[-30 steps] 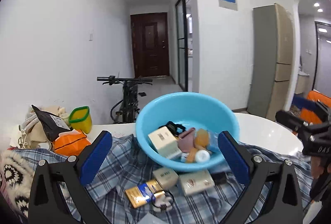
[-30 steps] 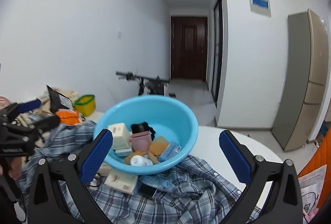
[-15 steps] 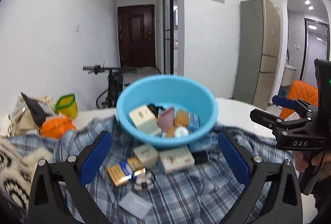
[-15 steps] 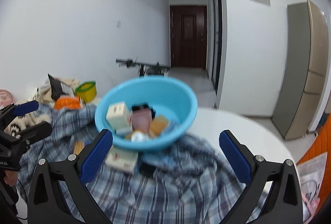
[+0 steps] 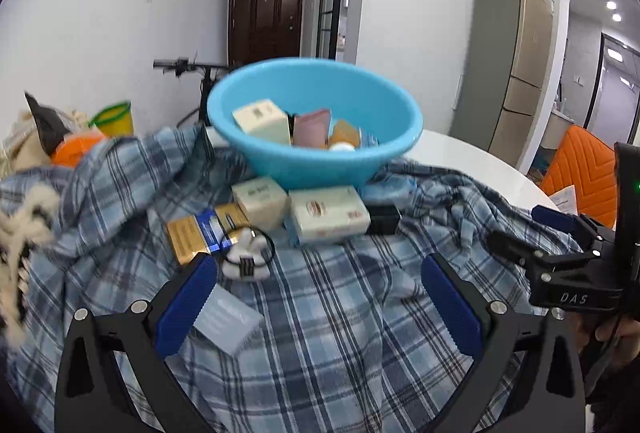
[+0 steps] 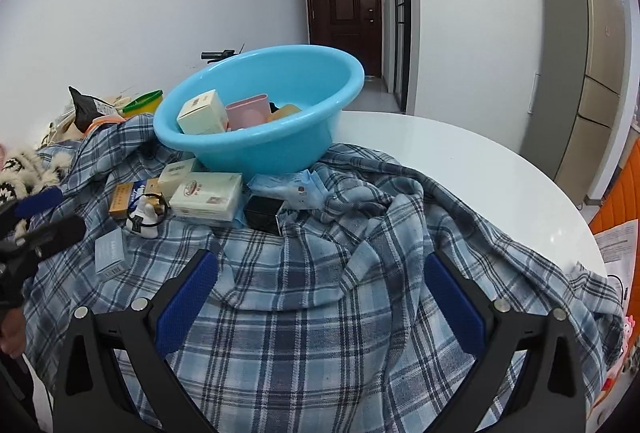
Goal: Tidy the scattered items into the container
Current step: 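Raise both tools out of the blue basin and back over the shirt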
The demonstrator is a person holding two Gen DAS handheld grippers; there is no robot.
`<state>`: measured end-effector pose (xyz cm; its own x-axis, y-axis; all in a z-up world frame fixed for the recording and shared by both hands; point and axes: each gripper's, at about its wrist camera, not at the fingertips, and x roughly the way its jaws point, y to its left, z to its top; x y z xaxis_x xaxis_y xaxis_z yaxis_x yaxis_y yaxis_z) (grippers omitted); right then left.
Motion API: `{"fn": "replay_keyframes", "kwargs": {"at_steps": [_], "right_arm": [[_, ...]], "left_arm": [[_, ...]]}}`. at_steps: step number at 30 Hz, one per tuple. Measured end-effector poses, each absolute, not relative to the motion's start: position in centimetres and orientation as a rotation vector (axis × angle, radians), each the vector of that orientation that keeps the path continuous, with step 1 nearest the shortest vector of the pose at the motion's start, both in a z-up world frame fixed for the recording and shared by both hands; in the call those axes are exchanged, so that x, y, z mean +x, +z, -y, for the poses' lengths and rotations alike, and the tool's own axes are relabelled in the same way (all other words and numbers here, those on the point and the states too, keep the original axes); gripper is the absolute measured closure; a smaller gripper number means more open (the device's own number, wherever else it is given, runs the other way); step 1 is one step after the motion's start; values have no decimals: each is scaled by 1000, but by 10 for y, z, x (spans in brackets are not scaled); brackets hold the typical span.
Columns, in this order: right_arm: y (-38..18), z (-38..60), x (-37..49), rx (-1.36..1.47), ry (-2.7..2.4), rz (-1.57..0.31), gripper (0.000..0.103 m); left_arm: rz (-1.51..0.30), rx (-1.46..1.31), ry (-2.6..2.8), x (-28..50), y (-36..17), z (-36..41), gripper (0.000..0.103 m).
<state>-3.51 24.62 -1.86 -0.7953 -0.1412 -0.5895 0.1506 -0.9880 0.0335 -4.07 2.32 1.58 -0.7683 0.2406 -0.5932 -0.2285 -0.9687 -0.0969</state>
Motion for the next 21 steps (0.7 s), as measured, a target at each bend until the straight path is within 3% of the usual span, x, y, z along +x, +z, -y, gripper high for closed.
{"fn": "replay_keyframes", "kwargs": {"at_steps": [21], "right_arm": [[-17,-220,-34,902,-2762,-235,0]], "left_arm": [[115,-1029,2739,-54,1,-9,0]]}}
